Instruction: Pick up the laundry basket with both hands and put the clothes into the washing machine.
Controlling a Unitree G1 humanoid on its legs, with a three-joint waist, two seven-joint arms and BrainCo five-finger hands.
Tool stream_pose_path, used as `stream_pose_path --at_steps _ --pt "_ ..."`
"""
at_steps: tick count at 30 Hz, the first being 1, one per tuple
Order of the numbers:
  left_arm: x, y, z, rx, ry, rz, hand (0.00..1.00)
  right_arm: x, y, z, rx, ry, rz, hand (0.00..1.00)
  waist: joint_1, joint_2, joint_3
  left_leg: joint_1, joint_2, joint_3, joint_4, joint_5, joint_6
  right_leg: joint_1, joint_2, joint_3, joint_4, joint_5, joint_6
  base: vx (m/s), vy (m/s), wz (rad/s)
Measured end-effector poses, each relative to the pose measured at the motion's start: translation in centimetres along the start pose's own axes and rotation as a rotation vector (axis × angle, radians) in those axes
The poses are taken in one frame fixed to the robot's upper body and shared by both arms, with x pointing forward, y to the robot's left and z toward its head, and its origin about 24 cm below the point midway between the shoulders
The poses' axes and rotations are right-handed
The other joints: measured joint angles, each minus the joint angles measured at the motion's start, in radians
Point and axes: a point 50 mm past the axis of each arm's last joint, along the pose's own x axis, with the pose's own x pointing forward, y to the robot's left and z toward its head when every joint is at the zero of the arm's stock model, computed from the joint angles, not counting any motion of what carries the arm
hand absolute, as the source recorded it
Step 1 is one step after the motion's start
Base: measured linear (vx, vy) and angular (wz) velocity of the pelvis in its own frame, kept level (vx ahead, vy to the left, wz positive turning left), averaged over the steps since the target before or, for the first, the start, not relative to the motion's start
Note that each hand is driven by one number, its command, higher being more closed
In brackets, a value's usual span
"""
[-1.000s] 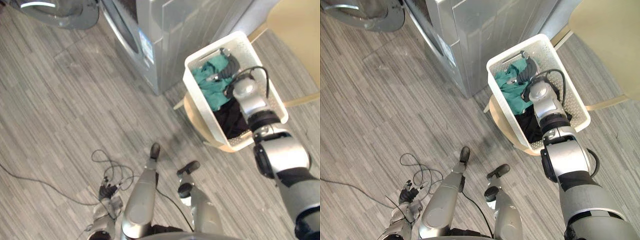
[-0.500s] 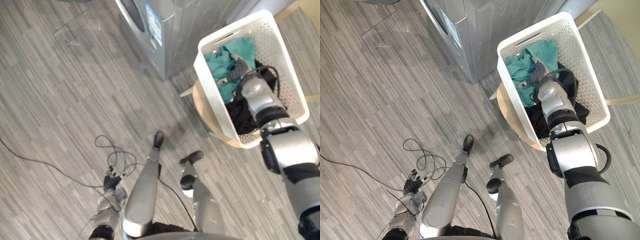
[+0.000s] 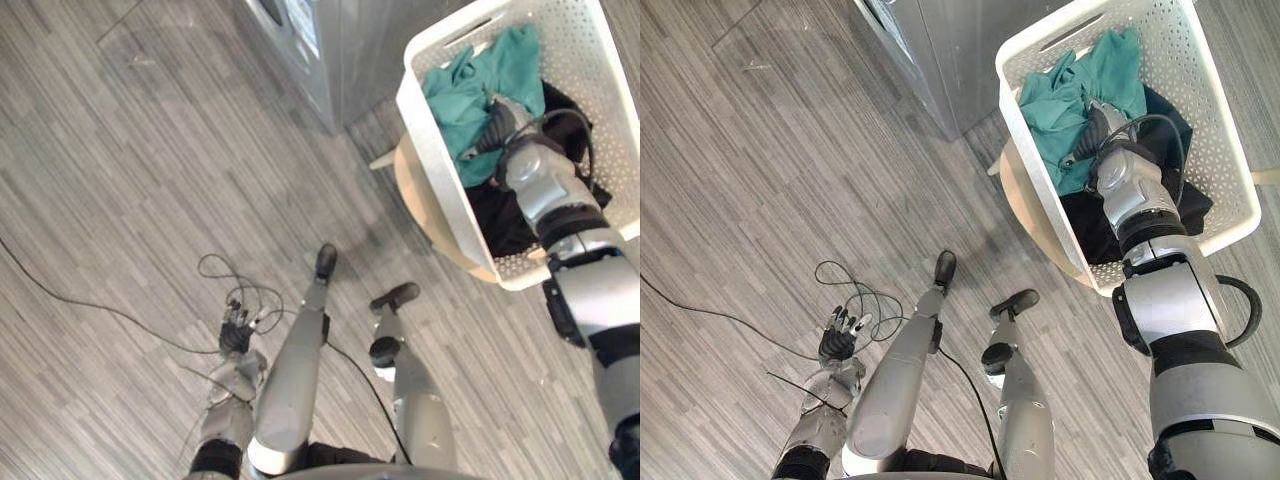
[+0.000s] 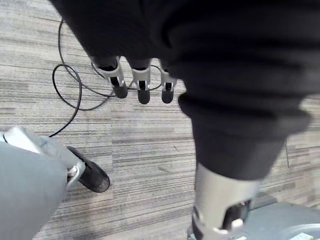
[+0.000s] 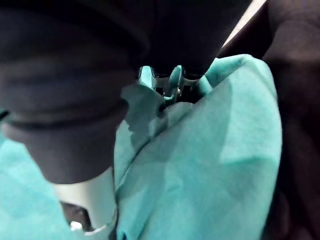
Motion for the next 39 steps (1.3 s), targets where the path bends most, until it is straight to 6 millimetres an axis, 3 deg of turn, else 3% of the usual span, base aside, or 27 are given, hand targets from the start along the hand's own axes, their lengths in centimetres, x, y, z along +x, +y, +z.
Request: stream_pose_path --at_steps 3,6,7,13,20,23,31,39 --pt "-0.1 -1.1 0.2 -0.037 -0.016 -0.041 0.00 0.1 -1.3 1.0 -0.004 -0.043 -0.051 0.00 -0.005 0.000 0.000 -0.032 0.006 0.006 -0.003 0.005 -0.007 -0.037 0.002 0.002 0.003 -0.002 -0.005 -0.02 0.023 -0.08" --pt "-0.2 -1.3 0.4 -0.068 -0.025 -0.045 0.00 0.1 -1.2 1.4 -0.003 -0.057 -0.057 0.00 -0.006 0.001 -0.001 -0.035 0.013 0.007 -0.003 0.007 -0.010 -0.045 0.003 -0.001 0.019 -0.011 -0.015 0.00 0.009 -0.01" --pt "-0.2 -1.4 0.4 -0.072 -0.027 -0.048 0.00 0.1 -1.2 1.4 -0.002 -0.057 -0.057 1.00 -0.006 0.001 -0.001 -0.035 0.015 0.006 -0.003 0.008 -0.011 -0.046 0.003 -0.002 0.024 -0.014 -0.015 0.00 0.000 0.00" --pt "-0.4 -2.4 0.6 -0.094 -0.040 -0.075 0.00 0.2 -1.6 1.7 0.002 -0.052 -0.086 1.00 -0.005 0.011 -0.006 -0.033 0.024 -0.003 -0.009 0.023 -0.033 -0.045 0.006 -0.021 0.045 -0.032 -0.027 0.01 0.019 0.07" --pt "-0.6 -2.1 0.3 -0.094 -0.032 -0.066 0.00 0.0 0.6 2.0 0.036 -0.043 -0.038 1.00 -0.005 0.016 -0.018 0.012 0.039 0.000 -0.032 0.038 -0.051 -0.022 0.008 -0.022 0.074 -0.055 -0.036 0.00 0.009 -0.02" --pt "-0.6 -2.2 0.3 -0.098 -0.031 -0.065 0.00 -0.1 0.7 1.4 0.151 -0.016 -0.052 1.00 -0.010 0.028 -0.025 0.036 0.042 0.000 -0.037 0.041 -0.053 -0.002 0.013 -0.015 0.072 -0.055 -0.036 0.00 0.008 -0.02" --pt "-0.6 -1.5 -0.4 -0.070 -0.001 -0.040 0.00 -0.4 -3.6 0.4 0.467 -0.006 -0.274 1.00 -0.035 0.027 -0.043 0.145 0.049 0.018 -0.071 0.053 -0.049 0.081 0.020 0.009 0.067 -0.055 -0.036 -0.01 0.035 -0.06" --pt "-0.7 0.8 -1.2 0.029 0.051 0.003 0.00 -0.6 -4.9 -0.4 0.600 0.005 -0.355 1.00 -0.038 0.022 -0.117 0.239 0.053 0.024 -0.142 0.082 -0.048 0.136 0.035 0.033 0.056 -0.055 -0.037 0.00 0.016 -0.05"
